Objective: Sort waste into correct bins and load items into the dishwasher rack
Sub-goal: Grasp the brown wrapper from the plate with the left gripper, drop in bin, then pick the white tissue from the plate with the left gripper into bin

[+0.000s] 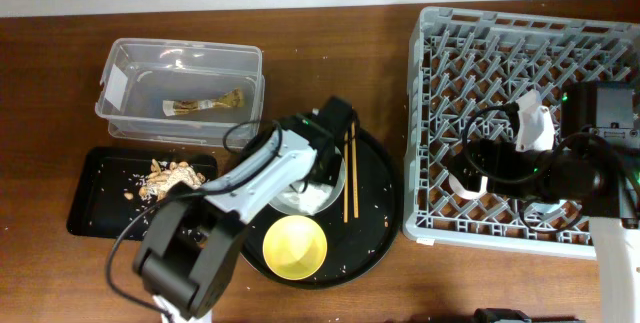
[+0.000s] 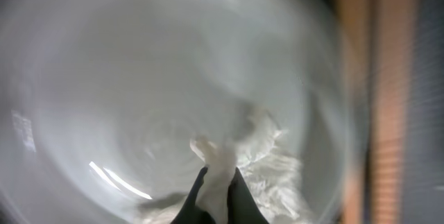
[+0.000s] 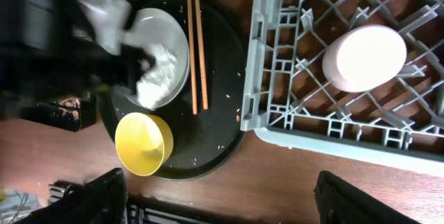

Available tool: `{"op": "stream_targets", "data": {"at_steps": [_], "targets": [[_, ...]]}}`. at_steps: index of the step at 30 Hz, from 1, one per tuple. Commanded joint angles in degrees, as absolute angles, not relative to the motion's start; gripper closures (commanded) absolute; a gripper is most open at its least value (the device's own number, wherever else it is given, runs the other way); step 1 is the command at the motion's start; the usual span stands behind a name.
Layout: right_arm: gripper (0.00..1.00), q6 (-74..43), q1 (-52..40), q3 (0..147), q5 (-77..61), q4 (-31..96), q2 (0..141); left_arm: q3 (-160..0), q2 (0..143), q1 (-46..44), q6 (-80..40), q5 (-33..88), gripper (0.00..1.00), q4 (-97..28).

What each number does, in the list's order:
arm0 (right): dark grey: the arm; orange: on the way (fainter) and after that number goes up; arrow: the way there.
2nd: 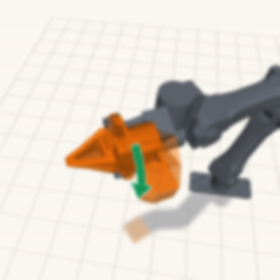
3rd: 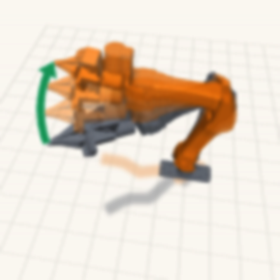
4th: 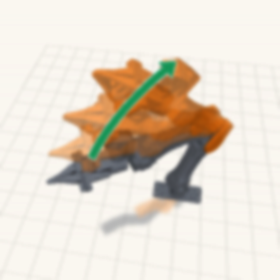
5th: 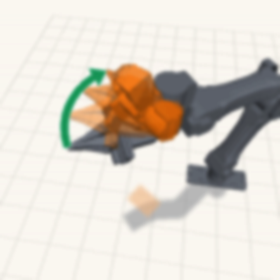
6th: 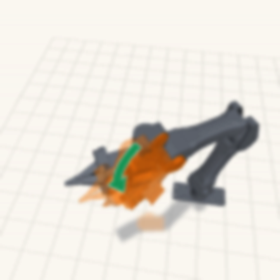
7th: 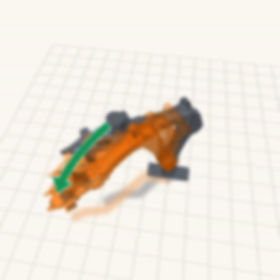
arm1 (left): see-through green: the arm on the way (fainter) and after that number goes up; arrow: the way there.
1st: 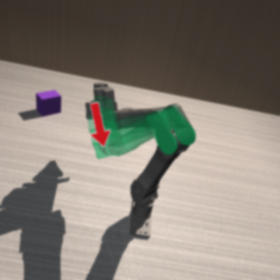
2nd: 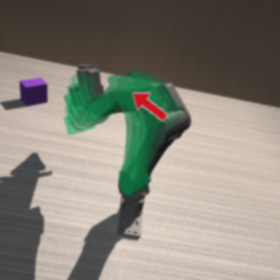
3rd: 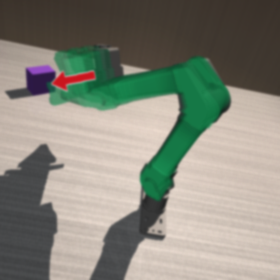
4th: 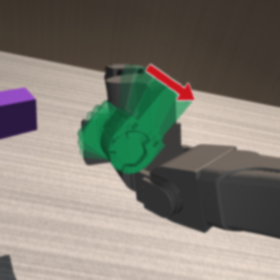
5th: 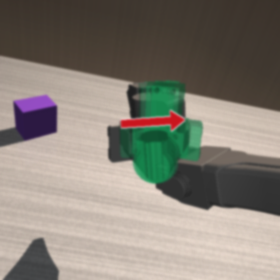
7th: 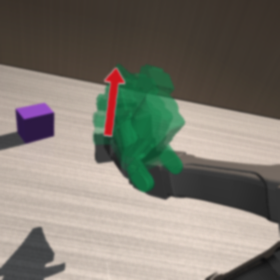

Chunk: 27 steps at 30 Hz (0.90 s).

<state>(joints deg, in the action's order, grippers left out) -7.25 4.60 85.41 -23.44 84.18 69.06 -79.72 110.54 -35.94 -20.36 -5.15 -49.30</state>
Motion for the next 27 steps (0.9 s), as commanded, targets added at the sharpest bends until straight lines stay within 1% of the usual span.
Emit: {"op": "stream_targets", "data": {"at_steps": [1, 4, 8, 10, 11, 12, 13, 14, 17, 19, 20, 21, 22, 24, 25, 26, 27], "targets": [[0.12, -6.83, 4.14, 86.04, -23.29, 84.25, 68.99, -91.13, 99.46, -30.35, -20.16, -12.73, 1.0, -53.19], [0.12, -6.83, 4.14, 86.04, -23.29, 84.27, 68.99, -92.42, 97.14, -23.73, -19.27, -16.95, 1.0, -51.42], [0.12, -6.85, 4.14, 86.04, -23.29, 84.18, 68.99, -92.07, 100.55, -12.05, -16.75, -15.57, 1.0, -43.81], [0.12, -6.85, 4.14, 86.06, -23.31, 84.25, 68.99, -92.07, 103.28, -8.71, -15.92, -14.87, 1.0, -40.18], [0.12, -6.85, 4.14, 86.04, -23.31, 84.27, 68.99, -92.09, 105.56, -6.98, -14.5, -14.33, 0.53, -37.36], [0.12, -6.85, 4.14, 86.04, -23.31, 84.27, 68.99, -92.09, 106.5, -6.46, -13.56, -13.23, 0.26, -36.82], [0.12, -6.85, 4.14, 86.04, -23.31, 84.29, 68.99, -92.12, 106.94, -6.15, -12.21, -11.0, 0.14, -37.15], [0.12, -6.85, 4.14, 86.04, -23.31, 84.29, 68.99, -92.4, 106.69, -6.2, -11.14, -8.54, 0.01, -39.03], [0.12, -6.85, 4.14, 86.04, -23.31, 84.27, 68.99, -95.96, 103.39, -8.88, -11.18, 1.93, 0.01, -50.57], [0.12, -6.85, 4.14, 86.04, -23.31, 84.27, 68.99, -96.23, 101.3, -12.4, -11.18, 3.88, 0.02, -55.79], [0.12, -6.83, 4.14, 86.04, -23.31, 84.29, 68.99, -96.23, 100.6, -15.27, -11.18, 3.22, 0.07, -59.24], [0.12, -6.83, 4.14, 86.04, -23.31, 84.42, 68.99, -96.2, 100.55, -19.0, -11.22, 3.22, 0.11, -63.77], [0.12, -6.83, 4.14, 86.04, -23.29, 84.71, 68.99, -95.53, 100.64, -23.03, -12.82, 2.83, 0.22, -67.94], [0.12, -6.83, 4.14, 86.04, -23.29, 85.14, 68.99, -93.23, 100.55, -28.45, -20.36, -1.08, 0.3, -73.01], [0.12, -6.79, 4.14, 86.04, -23.27, 85.27, 68.99, -91.85, 100.49, -31.53, -24.34, -4.19, 0.33, -75.02], [0.12, -6.81, 4.14, 86.04, -23.29, 85.3, 68.99, -90.65, 100.4, -34.44, -27.68, -7.2, 0.33, -76.09], [0.12, -6.81, 4.14, 86.04, -23.29, 85.3, 68.99, -88.99, 100.09, -37.76, -29.39, -7.55, 0.33, -76.12]]}}
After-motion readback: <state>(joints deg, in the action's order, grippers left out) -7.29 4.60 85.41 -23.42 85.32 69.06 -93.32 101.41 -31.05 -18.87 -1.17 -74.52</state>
